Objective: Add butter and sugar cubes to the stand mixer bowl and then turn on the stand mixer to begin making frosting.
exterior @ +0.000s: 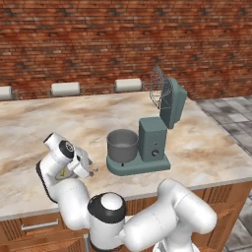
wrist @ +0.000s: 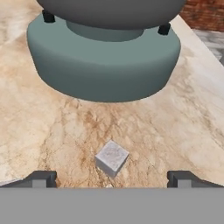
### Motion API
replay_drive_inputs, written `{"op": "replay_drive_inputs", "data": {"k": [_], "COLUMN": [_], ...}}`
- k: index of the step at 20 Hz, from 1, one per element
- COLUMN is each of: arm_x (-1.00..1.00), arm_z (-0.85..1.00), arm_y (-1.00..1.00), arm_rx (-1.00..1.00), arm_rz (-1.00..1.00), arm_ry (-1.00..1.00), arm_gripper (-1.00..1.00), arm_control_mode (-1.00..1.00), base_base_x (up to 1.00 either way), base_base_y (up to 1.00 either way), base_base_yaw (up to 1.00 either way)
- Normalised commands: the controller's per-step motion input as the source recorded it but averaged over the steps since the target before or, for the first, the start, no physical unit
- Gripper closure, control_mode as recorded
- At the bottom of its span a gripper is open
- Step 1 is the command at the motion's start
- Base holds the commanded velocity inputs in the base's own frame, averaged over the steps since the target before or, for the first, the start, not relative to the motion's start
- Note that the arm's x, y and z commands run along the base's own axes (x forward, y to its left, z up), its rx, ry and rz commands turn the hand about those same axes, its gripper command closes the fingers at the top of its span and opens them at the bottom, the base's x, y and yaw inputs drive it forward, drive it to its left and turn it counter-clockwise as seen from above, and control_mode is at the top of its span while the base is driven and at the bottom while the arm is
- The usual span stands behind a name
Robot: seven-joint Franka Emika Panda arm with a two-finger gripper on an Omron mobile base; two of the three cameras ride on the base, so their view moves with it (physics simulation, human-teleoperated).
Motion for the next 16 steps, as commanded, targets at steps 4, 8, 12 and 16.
{"op": "replay_drive_inputs", "data": {"k": [4, 8, 12, 16], "arm_x": [0.12, 0.13, 0.03, 0.00], "arm_z": [-0.15, -0.14, -0.05, 0.00], "arm_y": [-0.02, -0.04, -0.05, -0.17], "arm_rx": [0.00, -0.01, -0.01, -0.01], "arm_rz": [0.00, 0.00, 0.00, 0.00], "arm_ry": [0.00, 0.00, 0.00, 0.00], "arm_gripper": [-1.00, -1.00, -1.00, -1.00], "arm_control_mode": [-1.00, -1.00, -1.00, -1.00], "base_base_x": [0.00, 0.00, 0.00, 0.00], "base_base_y": [0.00, 0.00, 0.00, 0.00], "base_base_yaw": [0.00, 0.00, 0.00, 0.00]}}
